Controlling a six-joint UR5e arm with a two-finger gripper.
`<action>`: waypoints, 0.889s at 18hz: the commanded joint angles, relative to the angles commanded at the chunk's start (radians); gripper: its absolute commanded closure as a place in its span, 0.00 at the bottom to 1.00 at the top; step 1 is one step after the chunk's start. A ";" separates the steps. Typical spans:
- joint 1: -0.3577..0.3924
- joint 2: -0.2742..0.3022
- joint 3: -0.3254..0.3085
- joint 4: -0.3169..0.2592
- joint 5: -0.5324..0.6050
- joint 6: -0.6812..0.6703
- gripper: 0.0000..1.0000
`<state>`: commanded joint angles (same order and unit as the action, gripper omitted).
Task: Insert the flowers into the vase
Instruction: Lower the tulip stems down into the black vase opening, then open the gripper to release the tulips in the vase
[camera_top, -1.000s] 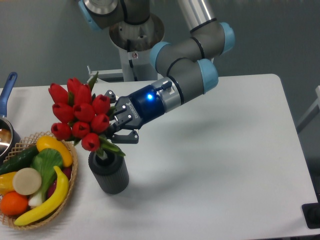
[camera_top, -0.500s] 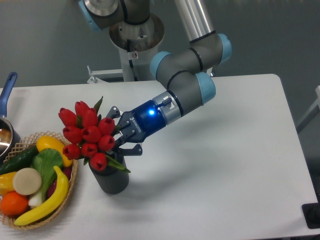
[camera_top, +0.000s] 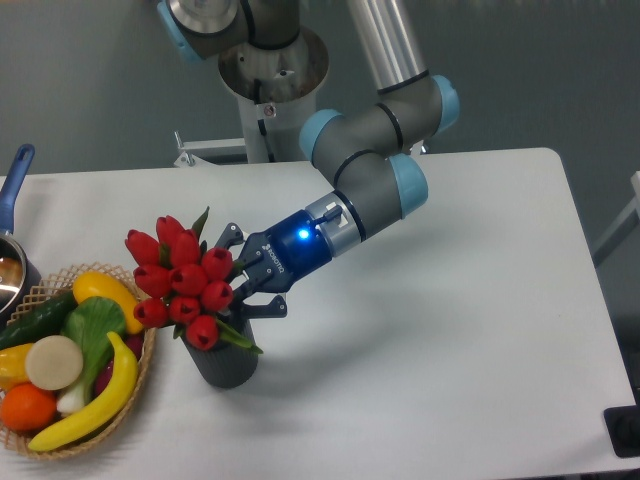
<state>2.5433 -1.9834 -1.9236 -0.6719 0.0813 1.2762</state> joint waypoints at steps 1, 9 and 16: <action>0.000 0.000 -0.003 0.000 0.002 0.000 0.69; 0.000 -0.002 -0.008 0.000 0.074 0.011 0.64; 0.000 -0.008 -0.008 0.000 0.089 0.037 0.47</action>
<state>2.5433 -1.9911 -1.9313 -0.6719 0.1703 1.3131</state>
